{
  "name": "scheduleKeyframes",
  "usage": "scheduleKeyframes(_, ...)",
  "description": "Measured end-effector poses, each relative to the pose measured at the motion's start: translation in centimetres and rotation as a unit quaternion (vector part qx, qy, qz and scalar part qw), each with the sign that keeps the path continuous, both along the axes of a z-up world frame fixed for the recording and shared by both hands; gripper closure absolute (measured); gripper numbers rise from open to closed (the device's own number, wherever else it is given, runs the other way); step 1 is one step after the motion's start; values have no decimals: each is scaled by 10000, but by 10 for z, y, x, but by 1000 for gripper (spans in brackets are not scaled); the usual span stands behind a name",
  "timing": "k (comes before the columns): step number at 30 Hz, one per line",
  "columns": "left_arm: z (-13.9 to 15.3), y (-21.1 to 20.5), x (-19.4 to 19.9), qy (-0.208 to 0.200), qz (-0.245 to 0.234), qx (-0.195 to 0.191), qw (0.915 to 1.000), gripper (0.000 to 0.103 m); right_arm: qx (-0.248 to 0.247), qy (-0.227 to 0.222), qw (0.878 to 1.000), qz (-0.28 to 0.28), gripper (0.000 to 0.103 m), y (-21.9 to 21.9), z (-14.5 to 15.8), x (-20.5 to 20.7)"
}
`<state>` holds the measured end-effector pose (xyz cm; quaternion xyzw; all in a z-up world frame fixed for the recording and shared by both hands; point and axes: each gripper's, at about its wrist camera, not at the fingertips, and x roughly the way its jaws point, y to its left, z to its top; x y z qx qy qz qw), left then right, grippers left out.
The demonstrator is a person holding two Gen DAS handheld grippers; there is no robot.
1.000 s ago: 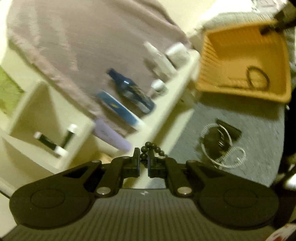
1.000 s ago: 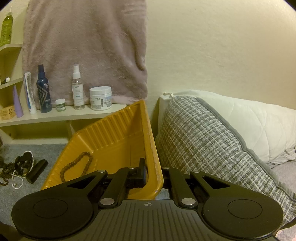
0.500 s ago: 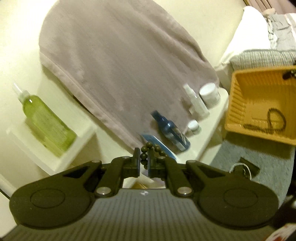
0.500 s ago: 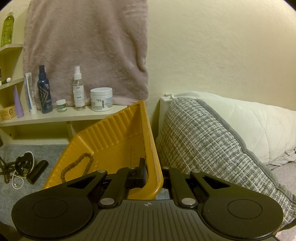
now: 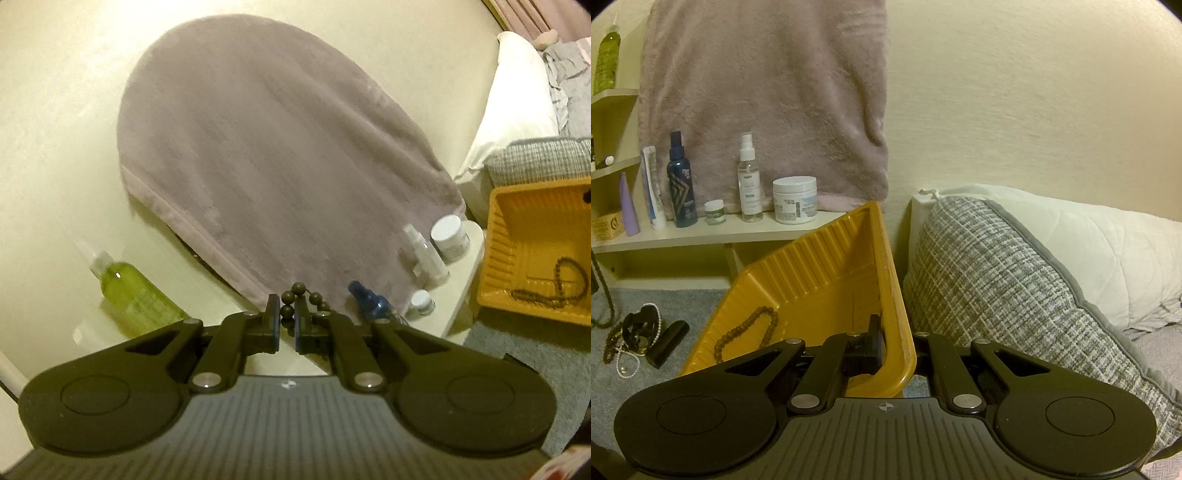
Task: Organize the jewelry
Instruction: 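Lift the dark bead strand with the left gripper and carry it over the tray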
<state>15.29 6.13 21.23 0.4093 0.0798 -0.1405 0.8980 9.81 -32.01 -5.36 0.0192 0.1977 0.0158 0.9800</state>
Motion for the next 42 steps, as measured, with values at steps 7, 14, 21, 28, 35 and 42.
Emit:
scheduleKeyframes(7,27,-4,-1,-206,-61,-65,9997,97,-6,-6,10000,-1,97,1,1,0)
scheduleKeyframes(14,55,-17,-3,-363,-234,-165,9989,97,-5,-15,10000,1,97,1,2,1)
scheduleKeyframes(21,82,-49,-3,-375,-686,-410,9961,97,-3,-29,10000,16,97,2,2,-1)
scheduleKeyframes(28,91,-97,-5,-303,-1295,-609,9892,97,7,-25,10000,30,97,1,2,-1)
scheduleKeyframes(35,87,-137,-4,-101,-1783,-841,9803,97,14,-26,10000,22,97,1,1,-1)
scheduleKeyframes(42,61,-167,0,250,-2025,-901,9748,97,42,-9,10000,10,97,1,-1,-3)
